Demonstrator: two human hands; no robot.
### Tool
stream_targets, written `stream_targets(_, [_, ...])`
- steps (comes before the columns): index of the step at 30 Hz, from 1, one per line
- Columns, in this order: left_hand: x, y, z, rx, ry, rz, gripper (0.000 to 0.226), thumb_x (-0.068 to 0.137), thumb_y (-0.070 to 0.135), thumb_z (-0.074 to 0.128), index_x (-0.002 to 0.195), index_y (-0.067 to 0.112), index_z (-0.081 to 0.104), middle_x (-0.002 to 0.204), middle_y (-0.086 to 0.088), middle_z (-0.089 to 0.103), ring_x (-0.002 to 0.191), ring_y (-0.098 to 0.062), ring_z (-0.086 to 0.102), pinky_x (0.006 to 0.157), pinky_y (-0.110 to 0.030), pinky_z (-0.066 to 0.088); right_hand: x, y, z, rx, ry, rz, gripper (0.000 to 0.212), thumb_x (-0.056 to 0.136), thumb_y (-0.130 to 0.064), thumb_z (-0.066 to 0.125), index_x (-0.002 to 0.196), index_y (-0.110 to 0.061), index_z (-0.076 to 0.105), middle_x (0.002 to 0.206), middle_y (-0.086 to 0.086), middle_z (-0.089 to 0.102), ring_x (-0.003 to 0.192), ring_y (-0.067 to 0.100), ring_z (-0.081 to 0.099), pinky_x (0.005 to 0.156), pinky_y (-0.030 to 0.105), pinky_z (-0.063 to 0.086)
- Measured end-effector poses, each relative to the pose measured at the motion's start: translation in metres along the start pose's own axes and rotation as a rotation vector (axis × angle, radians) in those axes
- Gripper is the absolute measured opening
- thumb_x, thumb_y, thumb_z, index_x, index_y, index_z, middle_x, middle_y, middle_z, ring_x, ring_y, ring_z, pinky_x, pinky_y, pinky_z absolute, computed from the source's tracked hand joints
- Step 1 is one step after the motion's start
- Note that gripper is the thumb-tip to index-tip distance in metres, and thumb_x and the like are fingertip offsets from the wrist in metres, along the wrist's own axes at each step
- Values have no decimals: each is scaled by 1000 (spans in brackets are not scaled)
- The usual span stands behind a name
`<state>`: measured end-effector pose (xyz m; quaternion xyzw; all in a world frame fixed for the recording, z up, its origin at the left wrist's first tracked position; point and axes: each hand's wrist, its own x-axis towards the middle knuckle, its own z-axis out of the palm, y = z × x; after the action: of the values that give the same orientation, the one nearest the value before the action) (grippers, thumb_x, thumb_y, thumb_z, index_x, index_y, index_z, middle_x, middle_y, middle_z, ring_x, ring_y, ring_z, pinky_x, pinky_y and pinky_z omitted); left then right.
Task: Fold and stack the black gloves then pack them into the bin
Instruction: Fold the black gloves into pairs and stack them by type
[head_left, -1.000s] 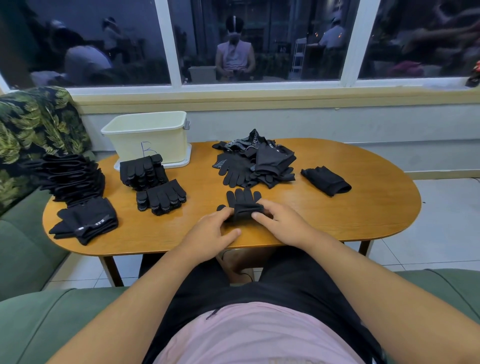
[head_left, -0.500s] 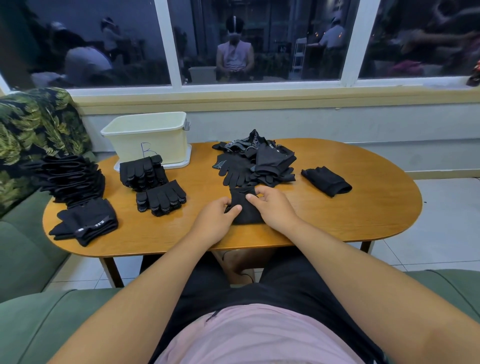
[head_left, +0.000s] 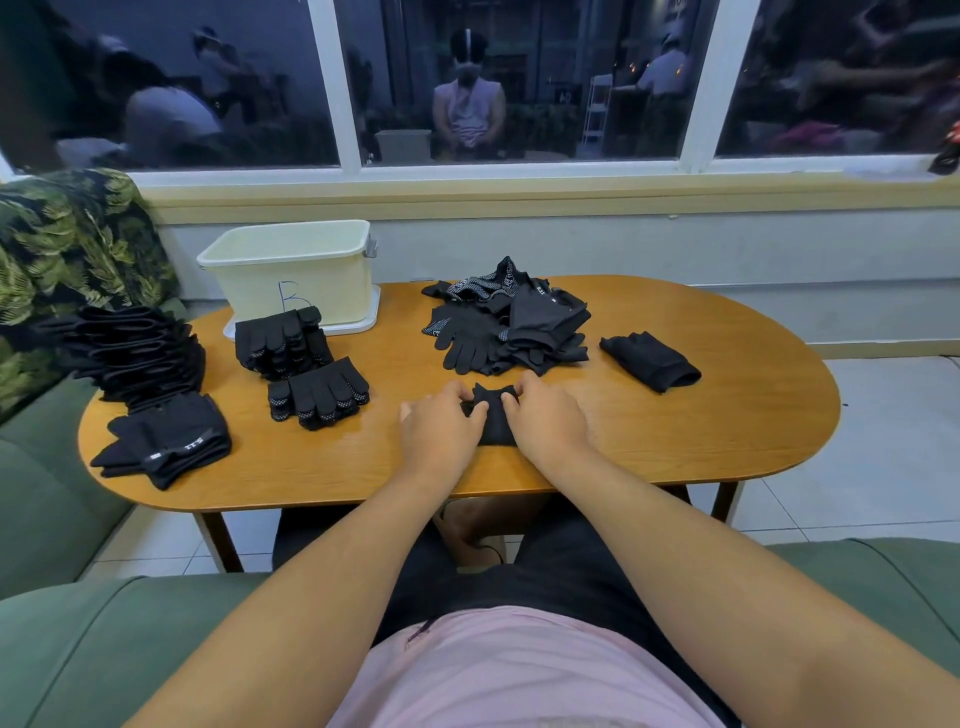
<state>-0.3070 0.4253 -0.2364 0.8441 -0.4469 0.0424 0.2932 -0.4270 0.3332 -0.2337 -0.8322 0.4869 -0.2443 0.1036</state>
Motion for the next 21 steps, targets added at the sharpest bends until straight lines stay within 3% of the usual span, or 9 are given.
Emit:
stream_targets(3, [-2, -2, 3, 85, 43, 90, 28, 102, 47, 60, 128, 35, 58, 105, 10, 69, 107, -18, 60, 98, -40, 37, -3, -2, -2, -40, 13, 21, 32, 107, -45, 56, 128, -22, 50, 102, 3, 70, 91, 29, 70, 67, 37, 54])
stream_targets(5, [-3, -3, 4, 150, 59, 189, 34, 103, 35, 60, 136, 39, 56, 122, 7, 64, 117, -19, 54, 99, -40, 40, -3, 1, -2, -30, 69, -68, 30, 105, -37, 62, 128, -23, 49, 114, 0, 63, 99, 24, 65, 71, 37, 55])
stream_targets(8, [0, -10, 2, 285, 0, 300, 45, 102, 21, 56, 139, 46, 61, 147, 5, 55, 142, -22, 41, 113, -46, 37, 4, 10, 0, -76, 68, -349, 19, 102, -12, 62, 117, -23, 64, 119, -1, 58, 110, 24, 54, 86, 40, 52])
stream_targets(11, [4, -19, -3, 330, -129, 245, 50, 106, 24, 48, 148, 50, 54, 162, 8, 45, 156, -24, 25, 124, -56, 24, 12, 15, 2, -71, -107, -435, 38, 100, 0, 55, 123, -22, 75, 125, 0, 67, 119, 25, 55, 99, 40, 47])
stream_targets(15, [0, -27, -4, 258, -145, 186, 48, 108, 26, 43, 151, 46, 54, 158, 12, 50, 154, -21, 29, 125, -51, 23, 5, 24, 1, 55, -147, -382, 44, 102, -4, 50, 135, -21, 73, 136, 1, 70, 126, 24, 60, 108, 39, 49])
stream_targets(18, [-4, -29, -5, 188, -69, 180, 46, 107, 20, 44, 147, 38, 58, 151, 10, 55, 146, -19, 39, 118, -43, 30, -4, 30, -2, 95, -179, -389, 42, 107, -12, 49, 144, -21, 68, 150, -2, 64, 138, 18, 56, 119, 32, 41])
stream_targets(21, [-11, -28, -12, 59, 8, 282, 36, 106, 19, 49, 137, 31, 61, 139, 10, 59, 134, -17, 45, 109, -39, 37, -8, 31, -5, 122, -188, -392, 37, 109, -17, 48, 141, -24, 66, 143, -4, 67, 131, 16, 60, 112, 35, 48])
